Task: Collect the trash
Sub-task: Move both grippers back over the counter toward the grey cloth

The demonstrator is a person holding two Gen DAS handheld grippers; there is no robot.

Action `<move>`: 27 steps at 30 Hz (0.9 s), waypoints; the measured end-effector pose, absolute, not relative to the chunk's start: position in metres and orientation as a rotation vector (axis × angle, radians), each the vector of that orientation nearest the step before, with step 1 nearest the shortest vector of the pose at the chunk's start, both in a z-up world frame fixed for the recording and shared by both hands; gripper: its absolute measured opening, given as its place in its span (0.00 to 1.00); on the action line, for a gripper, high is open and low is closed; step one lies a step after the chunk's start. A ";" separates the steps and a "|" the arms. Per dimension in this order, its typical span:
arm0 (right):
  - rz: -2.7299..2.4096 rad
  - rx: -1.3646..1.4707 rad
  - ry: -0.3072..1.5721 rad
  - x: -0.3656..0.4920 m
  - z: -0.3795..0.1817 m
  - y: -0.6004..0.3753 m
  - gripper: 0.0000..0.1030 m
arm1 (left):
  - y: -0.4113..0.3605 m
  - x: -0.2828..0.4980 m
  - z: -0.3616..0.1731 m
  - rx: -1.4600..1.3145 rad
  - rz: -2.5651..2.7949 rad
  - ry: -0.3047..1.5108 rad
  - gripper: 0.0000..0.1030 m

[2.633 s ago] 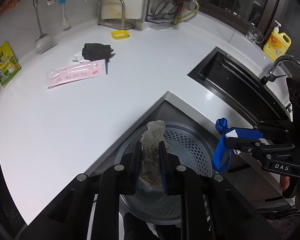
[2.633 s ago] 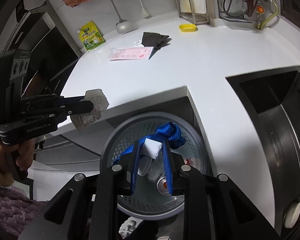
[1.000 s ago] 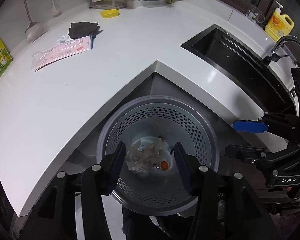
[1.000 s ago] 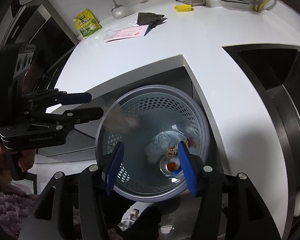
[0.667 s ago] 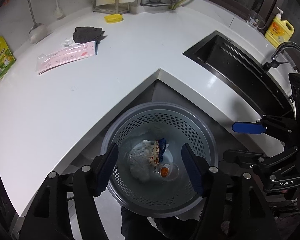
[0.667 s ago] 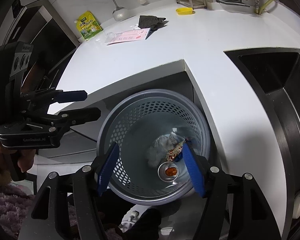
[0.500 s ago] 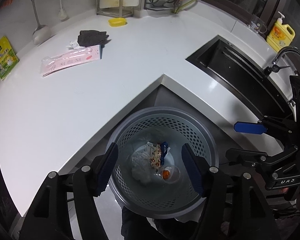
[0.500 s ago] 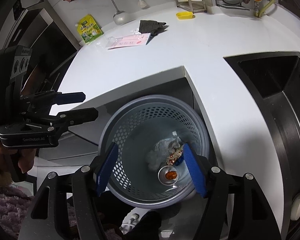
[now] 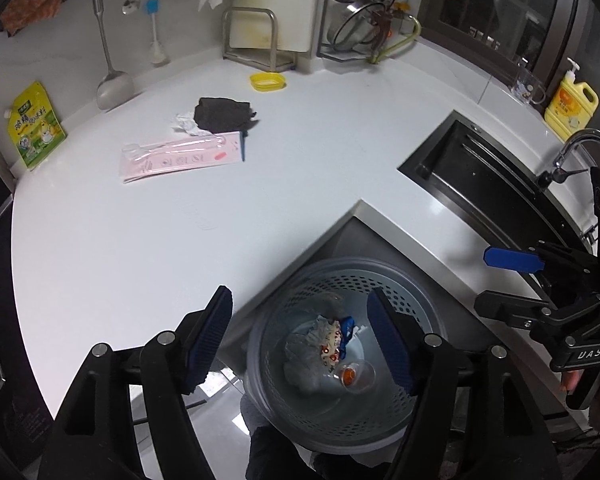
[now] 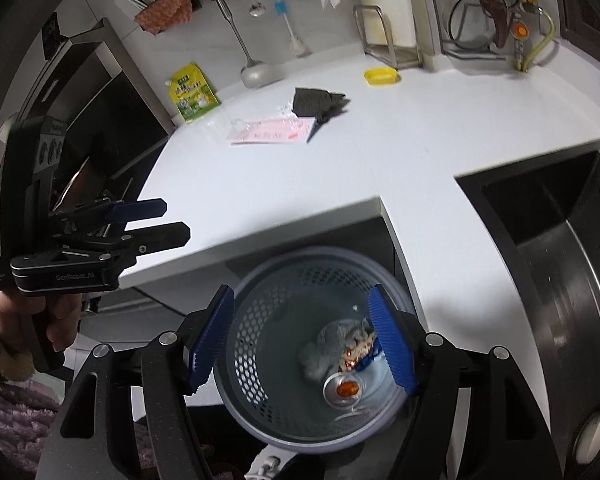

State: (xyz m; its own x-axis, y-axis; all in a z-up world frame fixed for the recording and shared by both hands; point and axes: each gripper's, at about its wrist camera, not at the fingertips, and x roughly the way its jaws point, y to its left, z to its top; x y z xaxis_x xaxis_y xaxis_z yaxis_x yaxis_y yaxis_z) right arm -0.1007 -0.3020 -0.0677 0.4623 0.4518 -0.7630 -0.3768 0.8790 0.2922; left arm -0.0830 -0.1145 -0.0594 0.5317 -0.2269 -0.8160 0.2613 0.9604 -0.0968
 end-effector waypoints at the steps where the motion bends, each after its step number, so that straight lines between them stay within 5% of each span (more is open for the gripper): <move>1: 0.508 0.084 0.960 -0.098 -0.067 -0.300 0.66 | -0.111 -0.079 -0.059 0.037 -0.288 0.966 0.66; 27: 0.402 0.142 0.950 0.060 -0.058 -0.223 0.69 | 0.000 0.075 -0.066 0.023 -0.265 0.962 0.74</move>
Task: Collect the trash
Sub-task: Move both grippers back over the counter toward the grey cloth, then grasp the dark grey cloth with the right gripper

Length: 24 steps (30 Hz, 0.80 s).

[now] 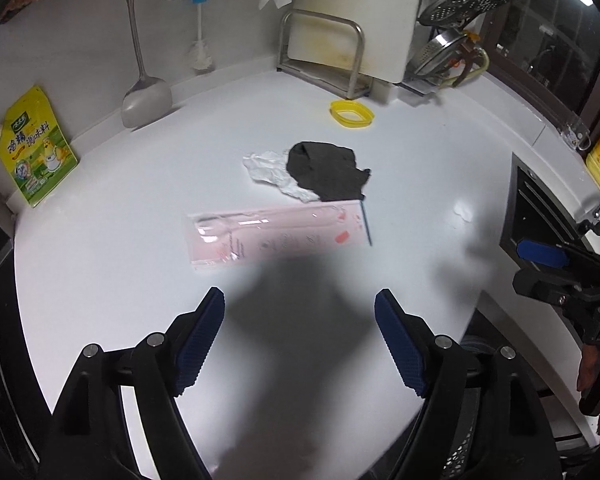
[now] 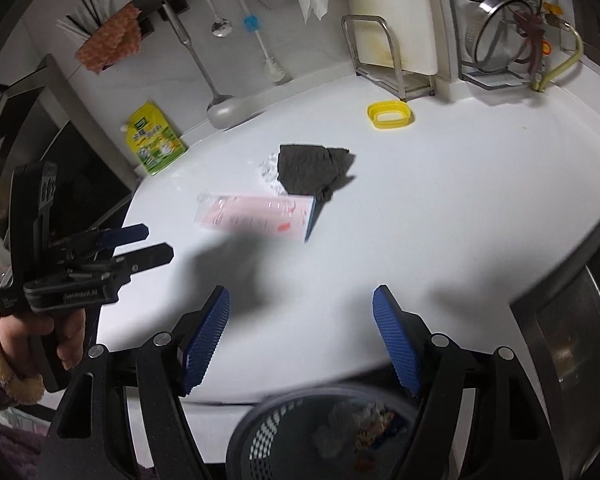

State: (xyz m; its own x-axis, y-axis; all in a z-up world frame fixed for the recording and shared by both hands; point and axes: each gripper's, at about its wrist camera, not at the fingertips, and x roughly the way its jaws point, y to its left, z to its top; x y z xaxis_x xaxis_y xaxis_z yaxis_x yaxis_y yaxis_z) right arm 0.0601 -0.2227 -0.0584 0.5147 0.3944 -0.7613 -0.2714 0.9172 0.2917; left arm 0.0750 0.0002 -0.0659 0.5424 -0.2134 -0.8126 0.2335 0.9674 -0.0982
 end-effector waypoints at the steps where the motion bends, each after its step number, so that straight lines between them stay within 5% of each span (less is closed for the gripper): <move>1: 0.398 0.139 0.950 0.067 -0.059 -0.219 0.70 | 0.004 0.082 -0.068 0.024 -0.267 0.965 0.74; 24: 0.335 0.101 1.054 0.245 -0.125 -0.146 0.73 | 0.047 0.169 -0.101 0.049 -0.301 1.030 0.74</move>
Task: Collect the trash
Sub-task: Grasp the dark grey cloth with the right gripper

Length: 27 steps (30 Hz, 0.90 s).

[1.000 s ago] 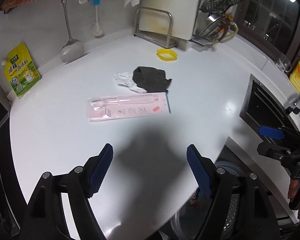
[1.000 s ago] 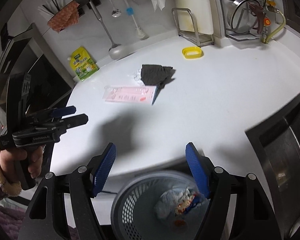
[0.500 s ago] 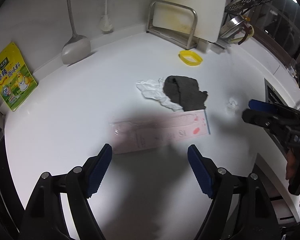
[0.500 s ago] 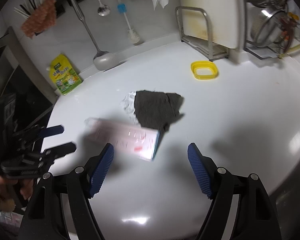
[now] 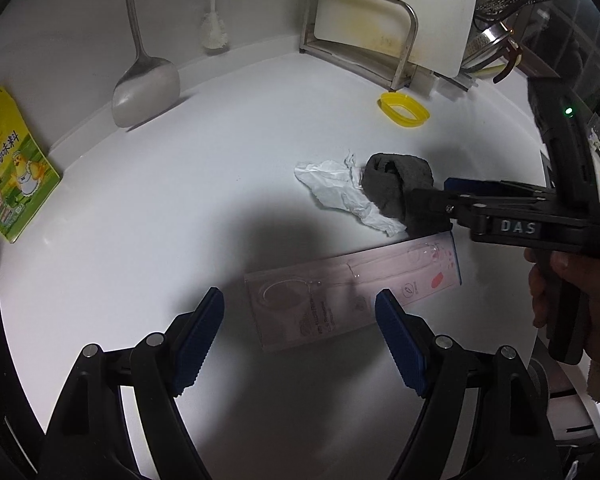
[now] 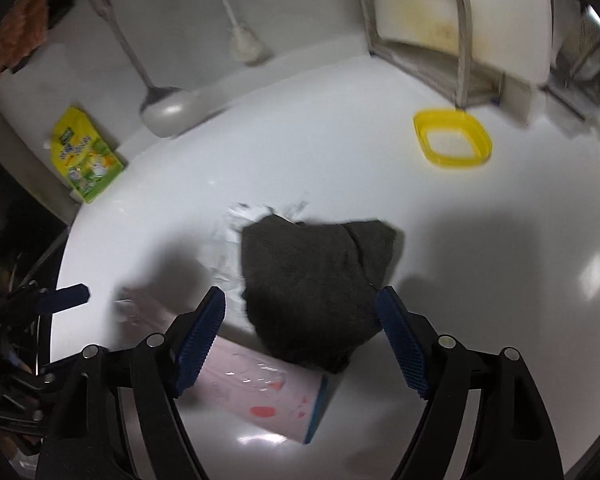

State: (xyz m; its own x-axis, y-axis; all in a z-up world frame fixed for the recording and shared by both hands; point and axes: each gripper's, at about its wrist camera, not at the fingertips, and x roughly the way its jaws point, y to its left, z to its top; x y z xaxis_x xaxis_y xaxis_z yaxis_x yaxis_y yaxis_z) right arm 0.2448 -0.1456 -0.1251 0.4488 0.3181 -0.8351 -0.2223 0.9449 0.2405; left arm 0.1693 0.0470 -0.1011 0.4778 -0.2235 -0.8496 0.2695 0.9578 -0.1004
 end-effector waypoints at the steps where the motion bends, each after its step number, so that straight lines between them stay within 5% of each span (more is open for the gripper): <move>1: 0.329 0.102 1.063 0.246 -0.128 -0.148 0.71 | 0.047 0.171 -0.103 0.048 -0.305 1.034 0.74; 7: 0.364 0.175 1.043 0.244 -0.127 -0.167 0.27 | 0.036 0.179 -0.111 0.050 -0.340 1.044 0.74; 11: 0.367 0.291 1.017 0.237 -0.119 -0.192 0.15 | 0.023 0.181 -0.113 0.059 -0.371 1.035 0.74; 27: 0.393 0.391 0.965 0.214 -0.092 -0.228 0.11 | -0.023 0.179 -0.131 0.323 -0.614 1.042 0.74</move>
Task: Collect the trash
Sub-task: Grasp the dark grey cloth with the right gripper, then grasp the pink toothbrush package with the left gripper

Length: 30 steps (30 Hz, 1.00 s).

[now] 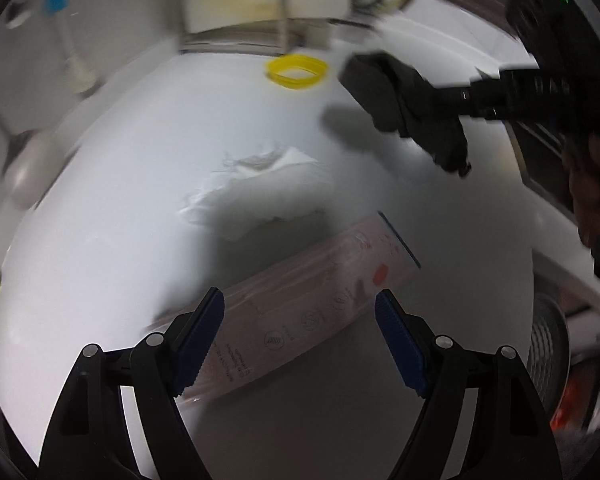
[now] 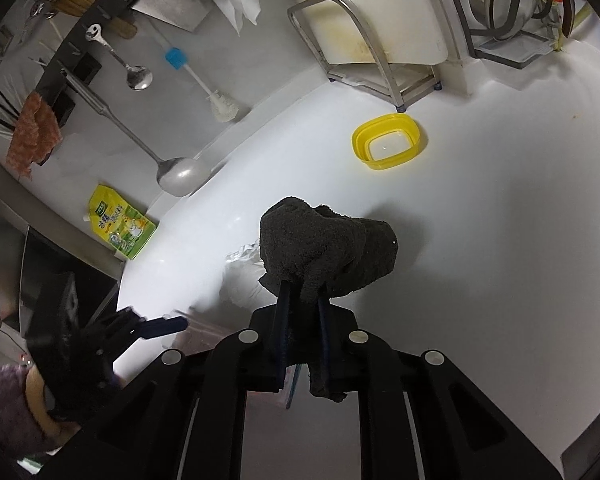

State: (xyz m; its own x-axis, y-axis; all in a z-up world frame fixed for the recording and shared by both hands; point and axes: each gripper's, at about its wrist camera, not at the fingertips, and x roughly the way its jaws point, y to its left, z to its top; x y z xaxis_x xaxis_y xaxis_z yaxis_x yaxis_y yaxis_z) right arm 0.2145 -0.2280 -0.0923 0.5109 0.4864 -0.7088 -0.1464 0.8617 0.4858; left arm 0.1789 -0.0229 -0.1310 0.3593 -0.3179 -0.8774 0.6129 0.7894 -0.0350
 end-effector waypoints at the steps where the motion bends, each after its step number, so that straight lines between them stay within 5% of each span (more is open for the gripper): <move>1: 0.393 0.392 0.965 0.213 -0.091 -0.229 0.11 | -0.024 0.181 -0.133 0.331 -0.630 1.051 0.74; 17: 0.365 0.421 0.953 0.194 -0.080 -0.236 0.11 | -0.027 0.194 -0.145 0.639 -0.914 1.065 0.82; 25: 0.343 0.444 0.954 0.187 -0.082 -0.243 0.11 | -0.027 0.196 -0.154 0.640 -0.940 1.064 0.72; 28: 0.337 0.445 0.956 0.185 -0.082 -0.244 0.11 | -0.029 0.196 -0.151 0.623 -0.945 1.070 0.54; 30: 0.339 0.444 0.953 0.185 -0.081 -0.243 0.11 | -0.029 0.200 -0.148 0.577 -0.943 1.101 0.51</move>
State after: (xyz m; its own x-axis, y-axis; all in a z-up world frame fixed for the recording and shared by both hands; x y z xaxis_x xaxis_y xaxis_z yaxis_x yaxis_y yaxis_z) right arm 0.1847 -0.2430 -0.0812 0.5383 0.4647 -0.7031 -0.0831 0.8594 0.5044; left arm 0.2003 -0.0288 -0.1482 0.1459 -0.3468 -0.9265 0.8626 0.5031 -0.0525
